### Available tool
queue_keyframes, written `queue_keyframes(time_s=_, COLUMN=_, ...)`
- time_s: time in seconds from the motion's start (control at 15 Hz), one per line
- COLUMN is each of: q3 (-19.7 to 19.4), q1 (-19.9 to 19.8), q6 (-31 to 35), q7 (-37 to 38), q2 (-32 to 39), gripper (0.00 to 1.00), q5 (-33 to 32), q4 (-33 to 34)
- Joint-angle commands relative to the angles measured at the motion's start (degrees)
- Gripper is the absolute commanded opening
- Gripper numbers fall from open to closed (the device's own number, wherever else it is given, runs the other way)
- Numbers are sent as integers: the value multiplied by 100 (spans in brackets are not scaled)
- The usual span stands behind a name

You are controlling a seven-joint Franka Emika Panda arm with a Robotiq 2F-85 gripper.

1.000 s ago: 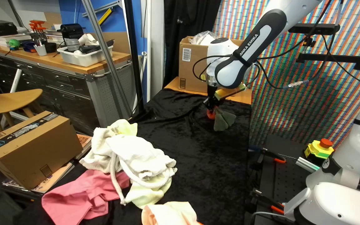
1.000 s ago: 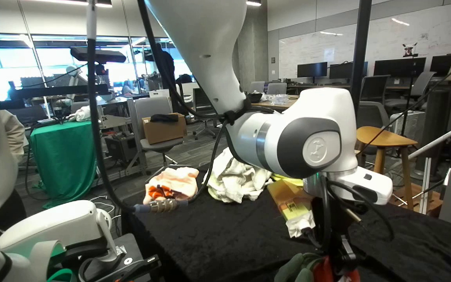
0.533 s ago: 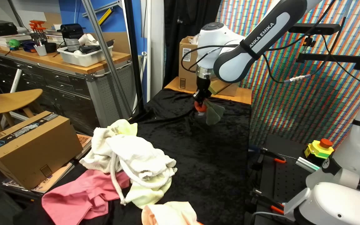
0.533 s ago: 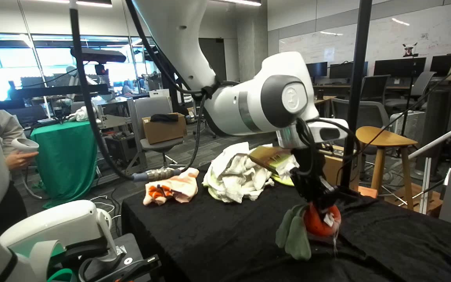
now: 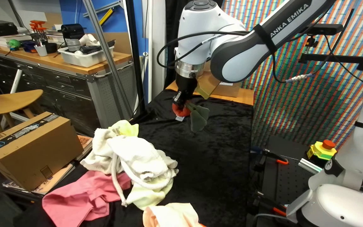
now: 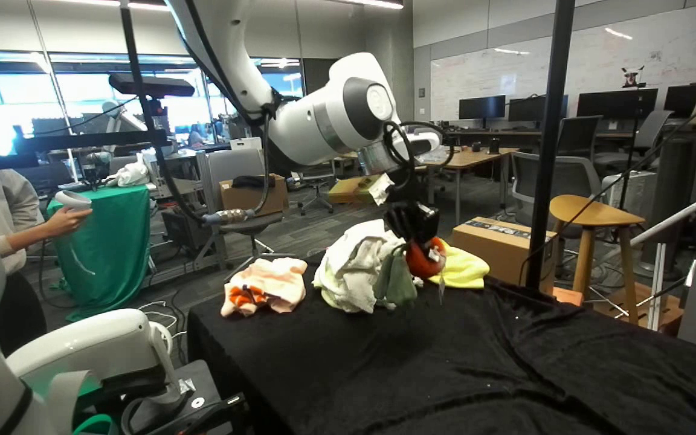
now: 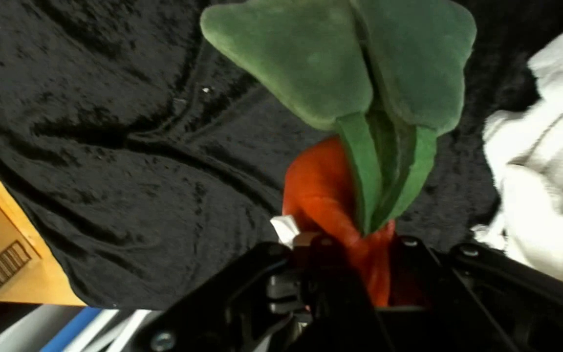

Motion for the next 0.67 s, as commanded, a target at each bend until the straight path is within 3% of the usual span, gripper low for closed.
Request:
queue_keyframes(time_s=0.0, q3=416, q1=197, q6=-296, q7=52, q2=-23, gripper=6, q5=11, q4=373)
queue_keyframes(time_s=0.6, q3=965, q1=667, q6=-524, q7=516, q2=358, gripper=6, q5=-134, q4=1313)
